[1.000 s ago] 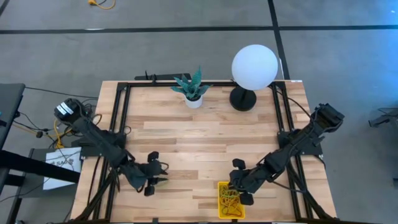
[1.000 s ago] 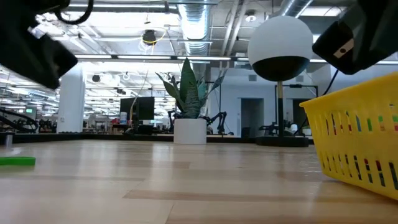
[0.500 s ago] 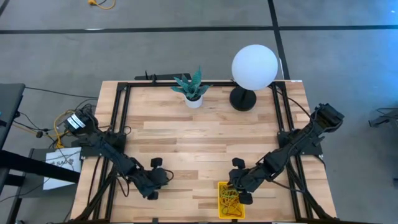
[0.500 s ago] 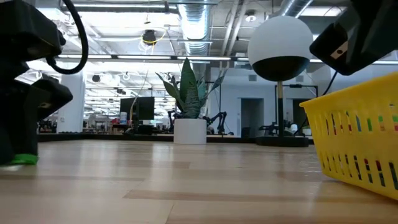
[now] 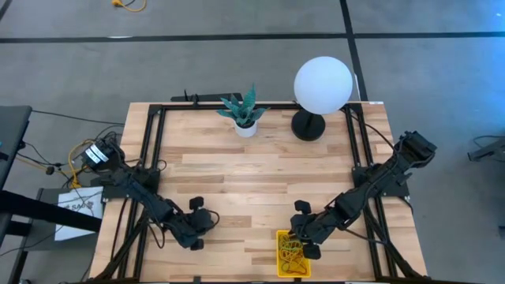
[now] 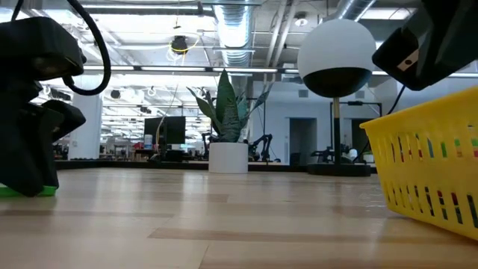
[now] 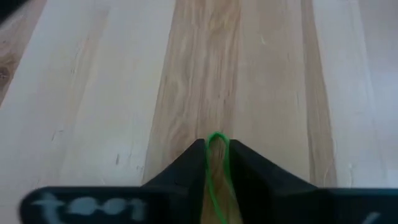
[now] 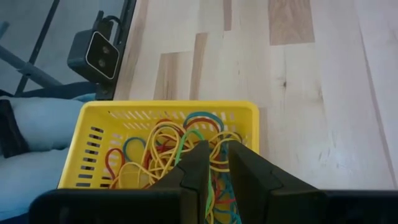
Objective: Pick and place rubber bands into bin
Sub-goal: Put the green rubber band into the yellow basket
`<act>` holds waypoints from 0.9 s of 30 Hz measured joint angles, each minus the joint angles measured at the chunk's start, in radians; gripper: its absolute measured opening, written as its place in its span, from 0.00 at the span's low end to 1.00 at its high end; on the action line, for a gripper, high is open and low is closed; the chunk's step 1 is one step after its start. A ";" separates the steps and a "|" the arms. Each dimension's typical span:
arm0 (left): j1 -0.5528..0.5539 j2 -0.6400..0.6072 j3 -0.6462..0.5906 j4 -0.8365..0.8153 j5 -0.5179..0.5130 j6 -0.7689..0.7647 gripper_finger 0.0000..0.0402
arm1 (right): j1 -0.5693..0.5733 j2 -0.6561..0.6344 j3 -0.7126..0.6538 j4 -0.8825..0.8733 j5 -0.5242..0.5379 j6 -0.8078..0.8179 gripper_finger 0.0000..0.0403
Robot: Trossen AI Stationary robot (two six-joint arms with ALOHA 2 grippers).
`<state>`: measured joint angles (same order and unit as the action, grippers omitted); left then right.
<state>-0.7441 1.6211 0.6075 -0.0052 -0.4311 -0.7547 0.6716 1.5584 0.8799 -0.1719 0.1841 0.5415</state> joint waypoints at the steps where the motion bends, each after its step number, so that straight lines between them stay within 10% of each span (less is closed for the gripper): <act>1: 0.000 0.000 0.000 0.004 0.001 0.000 0.13 | 0.001 0.000 0.000 0.000 0.000 0.000 0.14; 15: 0.022 0.002 0.246 0.260 -0.113 0.374 0.00 | 0.045 -0.061 0.000 -0.073 0.001 0.113 0.14; 27: 0.182 0.221 0.644 0.288 0.157 0.652 0.00 | 0.189 -0.205 -0.001 -0.297 0.408 0.141 0.14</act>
<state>-0.5618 1.8419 1.2518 0.2827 -0.2737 -0.1024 0.8610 1.3535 0.8792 -0.4688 0.5925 0.6829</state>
